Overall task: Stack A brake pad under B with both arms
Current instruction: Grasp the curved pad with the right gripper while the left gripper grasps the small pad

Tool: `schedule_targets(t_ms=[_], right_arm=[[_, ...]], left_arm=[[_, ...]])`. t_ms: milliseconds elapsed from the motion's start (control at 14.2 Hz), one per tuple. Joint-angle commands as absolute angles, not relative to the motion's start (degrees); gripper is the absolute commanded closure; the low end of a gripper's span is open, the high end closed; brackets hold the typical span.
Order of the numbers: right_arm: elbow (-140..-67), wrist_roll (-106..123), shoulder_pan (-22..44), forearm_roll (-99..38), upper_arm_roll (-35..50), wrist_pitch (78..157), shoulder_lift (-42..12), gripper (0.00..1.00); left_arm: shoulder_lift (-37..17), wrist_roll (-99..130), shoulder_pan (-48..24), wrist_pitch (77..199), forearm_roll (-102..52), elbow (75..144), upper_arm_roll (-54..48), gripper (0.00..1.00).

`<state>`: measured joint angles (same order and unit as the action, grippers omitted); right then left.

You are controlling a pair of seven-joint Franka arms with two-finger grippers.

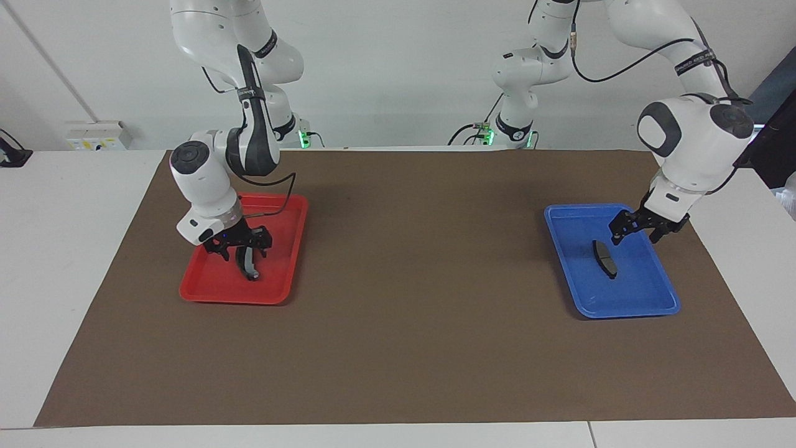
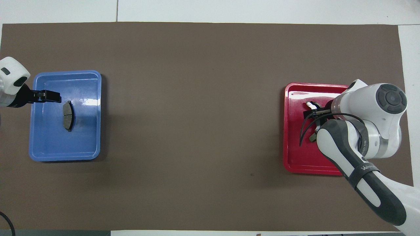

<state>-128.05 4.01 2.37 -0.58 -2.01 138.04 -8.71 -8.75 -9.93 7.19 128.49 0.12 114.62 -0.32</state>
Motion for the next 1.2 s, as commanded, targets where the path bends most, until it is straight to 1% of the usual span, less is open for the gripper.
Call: schedule_targets(t_ms=[0,141,282,424,565,706,847,918,988,1059,1129], right_arm=[[-128.5,4.31,1.58,-1.23,-1.67,137.73,-8.26,0.09],[-128.32,4.39,1.58,-1.23,-1.67,135.36,-7.91,0.14],[-128.41,5.61,1.5,-1.23,-1.67,134.91,-7.82,0.19],[-128.41,7.38,0.89,-1.23,-1.67,134.3,-7.82,0.22],[-128.41,8.25,0.35,-1.23,-1.67,133.51,-7.73,0.27],[-128.41,8.79,0.35,-1.14,-1.67,133.24,-7.65,0.36],[-128.41,8.88,0.35,-1.14,-1.67,133.07,-7.65,0.48],[-128.41,8.88,0.35,-1.23,-1.67,132.98,-7.65,0.56],[-128.41,8.88,0.35,-1.14,-1.67,132.89,-7.65,0.69],[-128.06,8.96,0.26,-1.14,-1.67,132.54,-7.65,0.81],[-127.53,8.79,0.35,-1.14,-1.67,131.58,-7.65,0.92]], left_arm=[[-10.98,-11.07,7.65,134.37,-0.44,117.24,-0.53,0.02],[-12.65,-11.08,7.65,136.04,-0.44,118.21,-0.53,0.03],[-13.88,-11.07,7.65,137.63,-0.53,119.44,-0.44,0.03],[-13.98,-10.99,7.65,139.12,-0.53,121.54,-0.44,0.04],[-13.54,-10.99,8.26,139.22,-0.44,123.04,-0.44,0.07],[-13.01,-10.9,8.52,139.22,-0.53,124.62,-0.44,0.1],[-12.66,-10.9,8.53,139.22,-0.53,125.24,-0.35,0.14],[-12.66,-10.55,8.53,139.13,-0.53,125.24,-0.44,0.24],[-12.66,-10.46,8.53,138.52,-0.53,124.98,-0.44,0.44],[-12.57,-10.46,8.53,138.25,-0.53,124.89,-0.35,0.68],[-12.57,-10.46,8.53,138.16,-0.53,124.81,-0.35,0.8]])
